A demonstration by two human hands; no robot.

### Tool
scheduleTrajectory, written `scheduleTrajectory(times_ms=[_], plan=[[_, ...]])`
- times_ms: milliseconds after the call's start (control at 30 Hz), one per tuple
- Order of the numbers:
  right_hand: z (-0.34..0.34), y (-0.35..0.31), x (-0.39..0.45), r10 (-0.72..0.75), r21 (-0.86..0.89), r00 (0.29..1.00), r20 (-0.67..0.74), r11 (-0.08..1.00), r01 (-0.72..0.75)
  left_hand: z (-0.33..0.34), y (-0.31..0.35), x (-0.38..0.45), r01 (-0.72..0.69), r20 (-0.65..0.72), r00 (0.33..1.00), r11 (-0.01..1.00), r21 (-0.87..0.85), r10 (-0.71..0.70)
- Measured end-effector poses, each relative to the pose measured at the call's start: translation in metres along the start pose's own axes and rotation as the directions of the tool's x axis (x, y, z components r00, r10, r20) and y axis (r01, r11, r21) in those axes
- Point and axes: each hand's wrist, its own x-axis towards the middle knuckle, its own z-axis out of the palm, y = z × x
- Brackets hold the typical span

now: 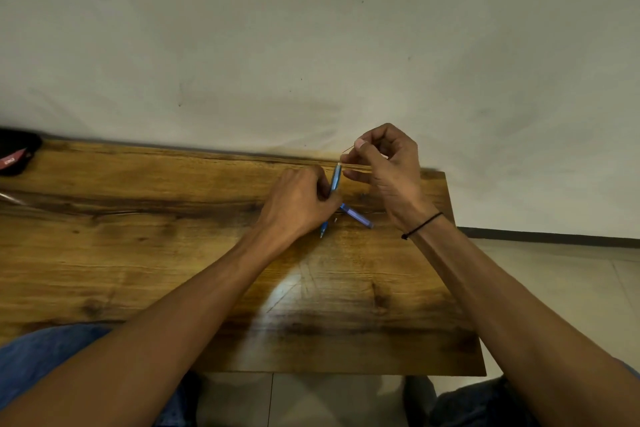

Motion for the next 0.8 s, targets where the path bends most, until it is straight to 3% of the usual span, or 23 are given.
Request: scheduleTrajectory(times_ms=[200,433,800], plan=[[-0.009,-0.02,0.003,-0.131,-0.102,0.989,0.069,0.985,0.138,-0.008,0.014,-0.004,-0.1,-0.047,0.994,0.986,-0.133,0.095],[-0.015,-0.031,0.002,-0.23,-0.221,0.959,0.169,0.939,0.264,-0.012,0.016,-0.006,-0.202,-0.111,0.975,0.977,-0.072,0.194],[-0.016,-0.03,0.004,-0.274,-0.296,0.939,0.208,0.897,0.327,-0.012,0.013,-0.006,-0.217,-0.114,0.971,0.974,-0.061,0.209]])
